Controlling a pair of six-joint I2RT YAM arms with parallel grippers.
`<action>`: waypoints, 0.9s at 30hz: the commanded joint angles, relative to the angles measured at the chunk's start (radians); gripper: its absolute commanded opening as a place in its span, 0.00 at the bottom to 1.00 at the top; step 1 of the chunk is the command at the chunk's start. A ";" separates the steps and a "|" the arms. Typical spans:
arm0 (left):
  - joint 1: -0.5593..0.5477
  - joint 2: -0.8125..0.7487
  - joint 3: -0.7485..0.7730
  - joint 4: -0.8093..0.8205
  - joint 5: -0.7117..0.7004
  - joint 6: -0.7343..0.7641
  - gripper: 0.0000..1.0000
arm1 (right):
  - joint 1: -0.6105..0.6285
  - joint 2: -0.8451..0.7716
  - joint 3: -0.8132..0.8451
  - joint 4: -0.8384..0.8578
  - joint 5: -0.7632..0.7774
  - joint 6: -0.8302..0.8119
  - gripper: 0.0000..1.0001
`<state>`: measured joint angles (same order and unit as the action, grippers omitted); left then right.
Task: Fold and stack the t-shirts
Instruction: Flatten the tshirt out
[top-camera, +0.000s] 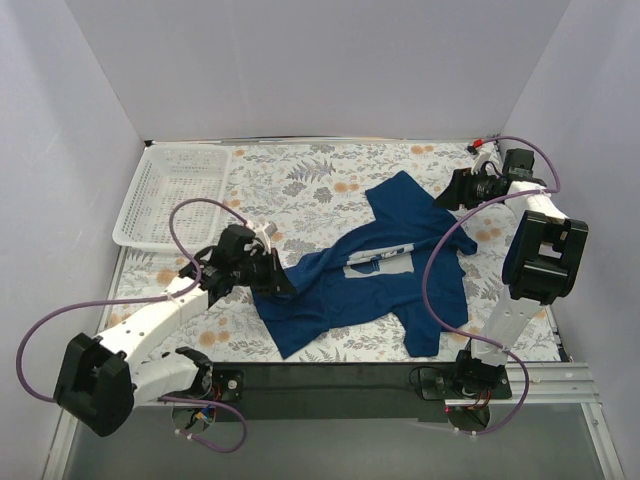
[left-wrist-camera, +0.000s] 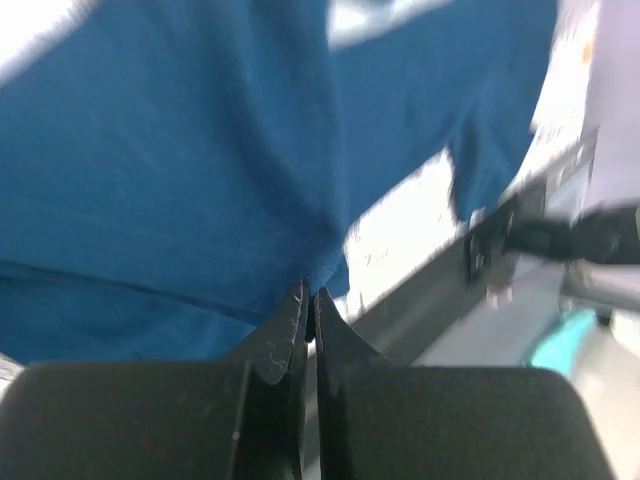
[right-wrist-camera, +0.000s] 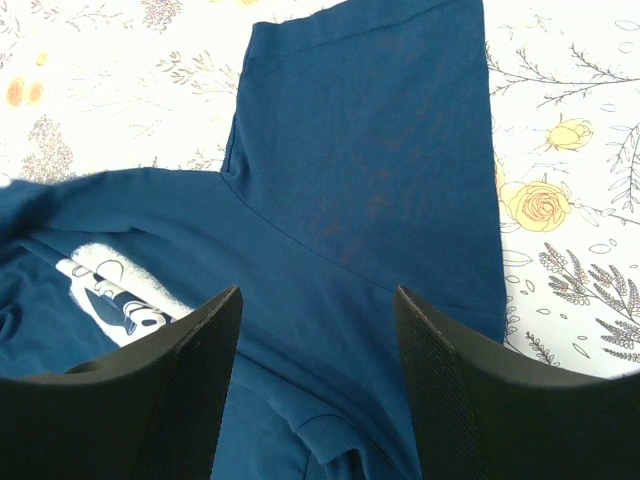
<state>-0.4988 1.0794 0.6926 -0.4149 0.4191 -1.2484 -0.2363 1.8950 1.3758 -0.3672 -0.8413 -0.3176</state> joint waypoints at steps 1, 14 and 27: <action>-0.087 0.054 -0.047 -0.025 0.116 -0.086 0.00 | -0.008 -0.036 -0.011 0.007 -0.035 -0.005 0.58; -0.219 -0.064 0.136 -0.163 -0.299 0.006 0.65 | -0.006 -0.039 -0.015 0.005 -0.036 0.000 0.58; -0.349 0.181 0.100 -0.133 -0.328 -0.009 0.55 | -0.006 -0.034 -0.020 0.007 -0.041 0.005 0.58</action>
<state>-0.8040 1.2369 0.7769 -0.5541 0.1478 -1.2568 -0.2363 1.8950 1.3602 -0.3676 -0.8494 -0.3168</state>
